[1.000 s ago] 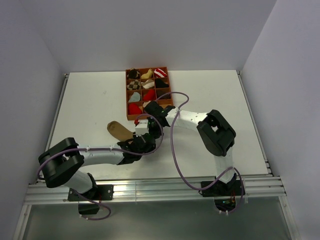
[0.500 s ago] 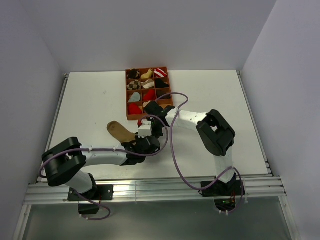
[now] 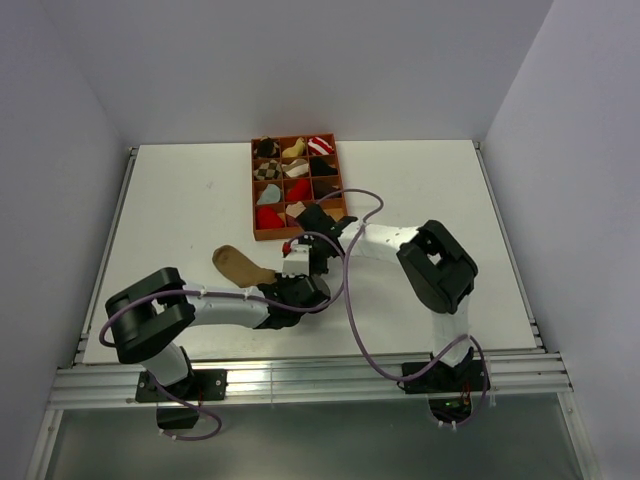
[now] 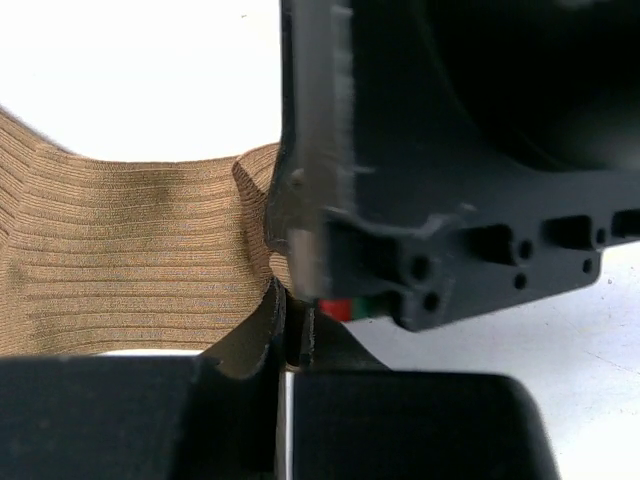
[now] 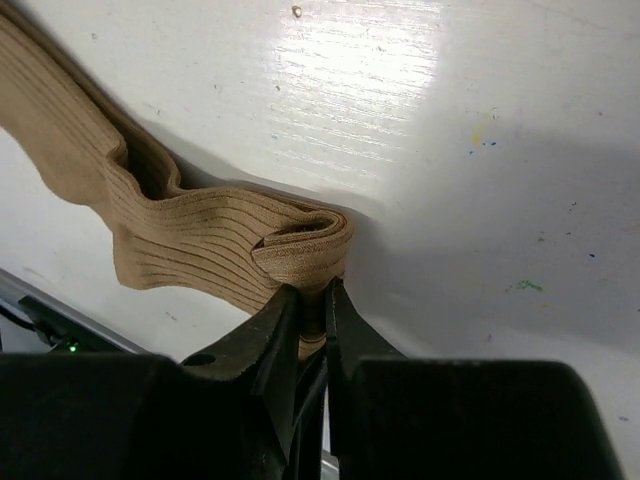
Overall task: Roll the socks
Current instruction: Roll the sock at the center of the board.
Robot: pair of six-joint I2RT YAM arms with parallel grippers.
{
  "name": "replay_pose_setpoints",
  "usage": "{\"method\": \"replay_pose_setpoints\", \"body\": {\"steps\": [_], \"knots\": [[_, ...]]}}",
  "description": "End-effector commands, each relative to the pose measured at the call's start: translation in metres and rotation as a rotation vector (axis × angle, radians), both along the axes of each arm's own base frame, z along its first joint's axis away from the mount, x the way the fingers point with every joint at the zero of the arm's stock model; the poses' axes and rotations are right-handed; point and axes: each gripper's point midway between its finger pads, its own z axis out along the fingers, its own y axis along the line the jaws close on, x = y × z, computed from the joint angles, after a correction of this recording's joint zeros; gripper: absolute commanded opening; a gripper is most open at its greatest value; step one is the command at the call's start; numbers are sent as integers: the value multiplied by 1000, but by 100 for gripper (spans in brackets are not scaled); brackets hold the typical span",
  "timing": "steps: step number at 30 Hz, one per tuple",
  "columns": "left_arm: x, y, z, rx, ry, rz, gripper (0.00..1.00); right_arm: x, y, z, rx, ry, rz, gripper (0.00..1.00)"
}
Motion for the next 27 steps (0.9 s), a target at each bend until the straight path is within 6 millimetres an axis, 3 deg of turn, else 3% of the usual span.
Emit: {"method": "replay_pose_setpoints", "body": {"steps": [1, 2, 4, 5, 6, 8, 9, 10, 11, 12, 13, 14, 17, 21, 27], "knots": [[-20, 5, -27, 12, 124, -12, 1, -27, 0, -14, 49, 69, 14, 7], [-21, 6, -27, 4, 128, -11, 1, -18, 10, 2, 128, 21, 7, 8], [-22, 0, -20, -58, 142, -27, 1, -17, 3, 5, 174, -1, -25, 17], [-25, 3, -21, -74, 154, -32, 0, -7, 10, 26, 259, -57, -34, 25], [-24, 0, -13, -120, 151, -39, 0, -8, 4, 24, 271, -57, -50, 34], [-27, 1, -14, -208, 198, -56, 0, 9, 1, 47, 361, -120, -86, 42], [-26, -2, -5, -270, 199, -68, 0, 8, -4, 47, 377, -118, -91, 49], [-20, 2, -2, -315, 204, -53, 1, 11, -6, 52, 396, -138, -92, 52], [-28, 3, -7, -366, 249, -66, 1, 18, -8, 64, 431, -183, -93, 54], [-25, 4, 0, -418, 249, -64, 0, 16, -11, 63, 431, -189, -89, 57], [-19, 10, 1, -453, 253, -40, 0, 16, -11, 65, 438, -201, -82, 57], [-28, 13, -4, -488, 298, -43, 0, 17, -10, 69, 455, -219, -78, 57], [-26, 16, 3, -600, 318, -50, 0, 12, -8, 70, 500, -226, -65, 57], [-21, 14, 17, -737, 330, -76, 0, 4, -8, 58, 523, -203, -57, 56], [-20, 22, 10, -824, 382, -59, 0, -2, -5, 38, 492, -173, -47, 55]]}}
